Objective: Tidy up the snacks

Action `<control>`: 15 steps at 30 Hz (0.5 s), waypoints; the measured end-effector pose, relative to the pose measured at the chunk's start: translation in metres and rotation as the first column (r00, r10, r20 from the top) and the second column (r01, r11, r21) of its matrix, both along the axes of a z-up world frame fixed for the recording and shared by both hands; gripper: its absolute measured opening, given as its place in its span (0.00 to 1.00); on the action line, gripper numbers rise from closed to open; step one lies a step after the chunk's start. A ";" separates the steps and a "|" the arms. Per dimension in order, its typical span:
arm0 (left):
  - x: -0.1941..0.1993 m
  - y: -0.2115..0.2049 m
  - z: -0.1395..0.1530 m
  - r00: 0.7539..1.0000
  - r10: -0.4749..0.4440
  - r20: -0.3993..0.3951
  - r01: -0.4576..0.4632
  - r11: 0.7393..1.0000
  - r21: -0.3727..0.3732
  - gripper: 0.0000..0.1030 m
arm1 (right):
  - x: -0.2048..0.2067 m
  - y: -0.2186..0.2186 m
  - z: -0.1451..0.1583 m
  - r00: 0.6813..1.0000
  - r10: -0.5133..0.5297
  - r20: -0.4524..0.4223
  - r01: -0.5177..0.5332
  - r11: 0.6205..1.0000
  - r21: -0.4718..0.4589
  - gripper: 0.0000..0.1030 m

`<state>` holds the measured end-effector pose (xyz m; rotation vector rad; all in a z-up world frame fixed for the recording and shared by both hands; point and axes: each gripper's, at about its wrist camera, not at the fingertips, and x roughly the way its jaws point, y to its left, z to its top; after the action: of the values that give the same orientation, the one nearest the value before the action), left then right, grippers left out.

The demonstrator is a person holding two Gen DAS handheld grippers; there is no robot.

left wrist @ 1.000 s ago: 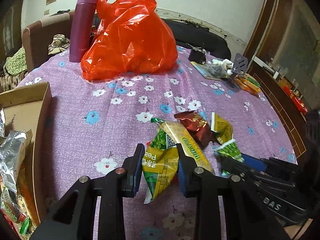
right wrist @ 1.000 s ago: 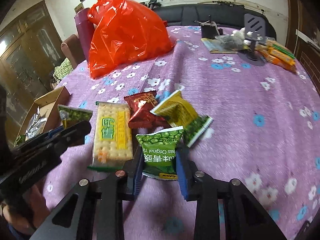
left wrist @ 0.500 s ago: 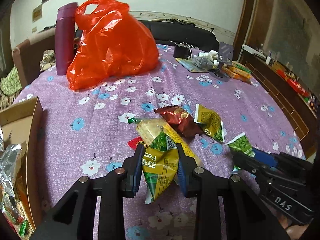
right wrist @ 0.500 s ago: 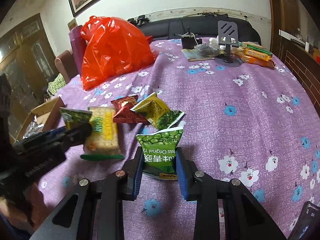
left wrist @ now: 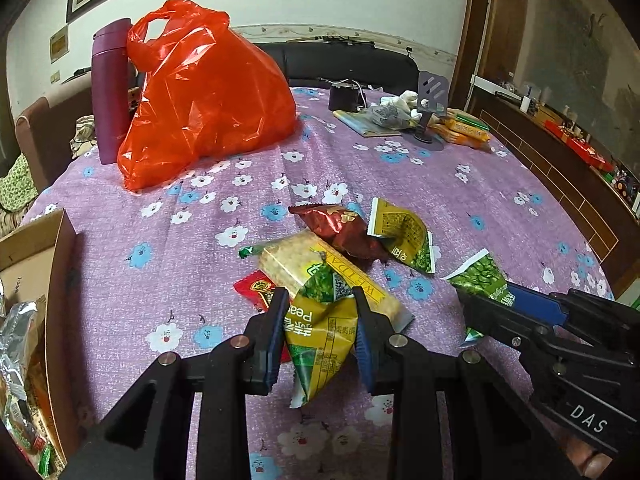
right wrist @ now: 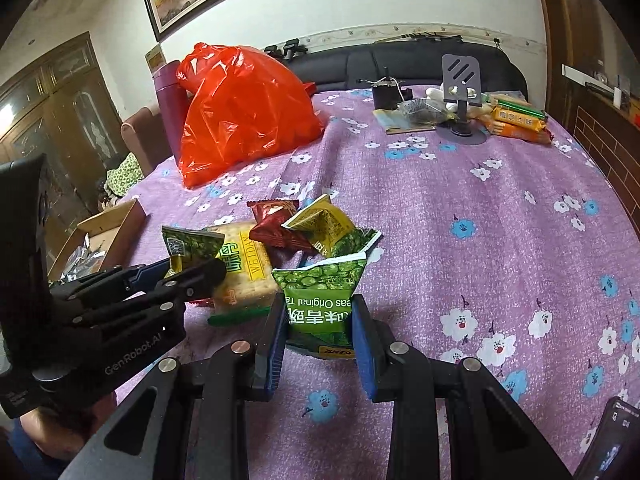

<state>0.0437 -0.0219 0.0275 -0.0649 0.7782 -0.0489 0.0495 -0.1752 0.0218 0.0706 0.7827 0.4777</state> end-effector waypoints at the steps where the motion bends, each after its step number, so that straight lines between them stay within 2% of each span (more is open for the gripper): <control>1: 0.000 0.000 0.000 1.000 -0.001 0.000 0.001 1.000 -0.001 0.28 | 0.000 0.000 0.000 1.000 -0.003 -0.003 0.003 1.000 0.001 0.32; 15: 0.000 0.000 -0.002 1.000 -0.011 -0.011 0.011 1.000 -0.014 0.28 | -0.003 -0.004 0.006 1.000 -0.018 0.015 0.018 1.000 0.018 0.32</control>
<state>0.0441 -0.0219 0.0256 -0.0739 0.7898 -0.0643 0.0465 -0.1792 0.0276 0.0907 0.7627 0.4680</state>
